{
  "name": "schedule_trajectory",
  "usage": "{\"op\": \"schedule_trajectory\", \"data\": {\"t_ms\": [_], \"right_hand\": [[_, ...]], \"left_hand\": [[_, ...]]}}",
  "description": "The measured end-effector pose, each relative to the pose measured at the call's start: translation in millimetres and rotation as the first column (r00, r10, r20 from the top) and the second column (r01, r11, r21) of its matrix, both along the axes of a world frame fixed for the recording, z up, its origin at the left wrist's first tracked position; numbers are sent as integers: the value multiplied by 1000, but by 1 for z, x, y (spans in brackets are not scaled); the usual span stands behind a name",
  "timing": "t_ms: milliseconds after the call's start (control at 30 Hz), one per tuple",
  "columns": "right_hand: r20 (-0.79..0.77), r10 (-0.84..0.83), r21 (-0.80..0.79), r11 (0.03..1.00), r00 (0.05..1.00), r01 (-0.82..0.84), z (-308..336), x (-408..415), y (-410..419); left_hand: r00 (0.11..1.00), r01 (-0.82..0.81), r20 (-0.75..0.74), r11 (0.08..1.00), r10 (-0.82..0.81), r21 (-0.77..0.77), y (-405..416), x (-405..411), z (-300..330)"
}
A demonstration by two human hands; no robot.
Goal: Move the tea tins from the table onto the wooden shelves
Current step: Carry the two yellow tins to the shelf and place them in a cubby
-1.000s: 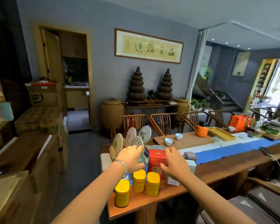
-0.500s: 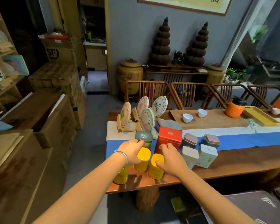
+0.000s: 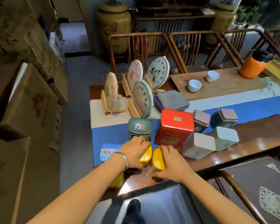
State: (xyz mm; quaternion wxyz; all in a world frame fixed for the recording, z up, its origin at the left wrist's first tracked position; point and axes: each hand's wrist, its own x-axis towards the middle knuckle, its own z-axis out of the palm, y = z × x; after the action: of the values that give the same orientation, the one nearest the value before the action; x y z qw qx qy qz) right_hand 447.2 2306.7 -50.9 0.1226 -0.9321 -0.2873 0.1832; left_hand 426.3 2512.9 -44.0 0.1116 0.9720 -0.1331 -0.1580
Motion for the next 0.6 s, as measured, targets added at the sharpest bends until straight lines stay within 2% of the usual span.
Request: {"op": "schedule_trajectory", "data": {"t_ms": [100,200,467,600], "right_hand": [[-44,-26,41,999,999,28,-7,3,0],[-111,-37,112,993,993,50,-8,6,-2],[-32,51,224,974,998,-43,-9,8,-3],[-112,35,207,978,993,-11,-11,11,-7]], "left_hand": [[1000,-17,5,1000,17,-26,0,2,-11],[997,-47,-57,996,43,-72,1,2,-18],[995,-79,-70,997,78,-11,-6,1,-25],[989,-113,-94,993,116,37,-13,0,-21]]}}
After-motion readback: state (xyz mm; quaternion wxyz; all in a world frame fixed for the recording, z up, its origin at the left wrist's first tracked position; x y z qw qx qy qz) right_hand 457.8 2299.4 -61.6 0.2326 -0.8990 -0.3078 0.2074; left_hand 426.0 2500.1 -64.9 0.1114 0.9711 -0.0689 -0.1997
